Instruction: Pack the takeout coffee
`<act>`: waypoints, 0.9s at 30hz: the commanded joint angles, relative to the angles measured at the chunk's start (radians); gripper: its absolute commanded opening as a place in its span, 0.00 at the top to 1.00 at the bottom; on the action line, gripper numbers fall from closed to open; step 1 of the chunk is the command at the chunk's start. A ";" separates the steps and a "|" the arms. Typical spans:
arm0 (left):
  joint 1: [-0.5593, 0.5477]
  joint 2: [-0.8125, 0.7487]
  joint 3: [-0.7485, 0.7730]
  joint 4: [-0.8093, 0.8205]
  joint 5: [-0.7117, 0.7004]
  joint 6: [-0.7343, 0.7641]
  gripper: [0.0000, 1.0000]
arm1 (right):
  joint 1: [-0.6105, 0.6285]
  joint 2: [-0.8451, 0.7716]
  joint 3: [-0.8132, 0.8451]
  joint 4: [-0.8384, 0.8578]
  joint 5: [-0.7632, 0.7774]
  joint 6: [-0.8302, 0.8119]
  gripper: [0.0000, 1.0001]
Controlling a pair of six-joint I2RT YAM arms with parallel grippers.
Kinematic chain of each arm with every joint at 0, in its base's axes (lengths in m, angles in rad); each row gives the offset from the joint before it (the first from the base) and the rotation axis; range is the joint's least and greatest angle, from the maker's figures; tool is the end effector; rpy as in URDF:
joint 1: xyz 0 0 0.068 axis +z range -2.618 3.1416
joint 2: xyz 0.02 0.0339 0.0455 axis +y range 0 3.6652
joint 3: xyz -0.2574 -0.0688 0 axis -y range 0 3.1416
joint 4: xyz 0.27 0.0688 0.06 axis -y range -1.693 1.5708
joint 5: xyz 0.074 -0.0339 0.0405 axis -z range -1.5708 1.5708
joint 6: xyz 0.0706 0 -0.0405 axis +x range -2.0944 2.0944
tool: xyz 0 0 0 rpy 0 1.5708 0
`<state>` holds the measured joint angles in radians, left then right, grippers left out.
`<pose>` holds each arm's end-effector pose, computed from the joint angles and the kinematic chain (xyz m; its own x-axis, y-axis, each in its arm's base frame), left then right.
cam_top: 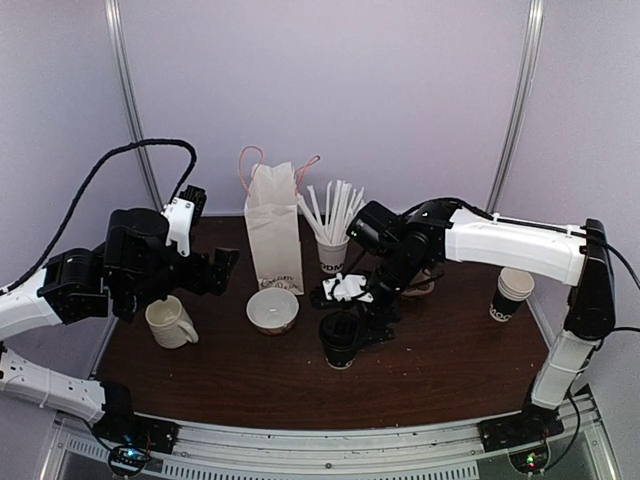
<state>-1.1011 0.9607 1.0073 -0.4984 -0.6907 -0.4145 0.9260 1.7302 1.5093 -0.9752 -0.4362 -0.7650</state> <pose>0.1555 -0.2070 0.3409 -0.3532 0.0100 -0.9355 0.3121 0.9439 -0.1077 0.2093 0.3280 0.2386 0.1625 -0.8282 -0.5363 -0.9770 -0.2113 0.0302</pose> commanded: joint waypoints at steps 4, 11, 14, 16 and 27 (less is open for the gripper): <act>0.004 0.005 0.000 0.004 0.016 -0.043 0.04 | 0.004 0.116 0.154 -0.059 0.039 -0.022 0.05; 0.004 0.000 -0.003 -0.002 0.021 -0.040 0.04 | 0.004 0.187 0.218 -0.124 0.021 -0.018 0.06; 0.004 -0.009 -0.014 -0.003 0.020 -0.042 0.05 | 0.004 0.191 0.217 -0.129 0.024 -0.012 0.09; 0.004 -0.016 -0.020 -0.005 0.019 -0.046 0.05 | 0.003 0.188 0.214 -0.131 0.021 -0.013 0.11; 0.004 -0.019 -0.035 -0.002 0.028 -0.067 0.05 | 0.009 0.205 0.209 -0.117 0.073 0.009 0.16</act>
<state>-1.1011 0.9497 0.9829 -0.5247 -0.6731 -0.4633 0.9264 1.9202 1.6997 -1.0882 -0.4095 -0.7746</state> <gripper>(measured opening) 0.955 0.846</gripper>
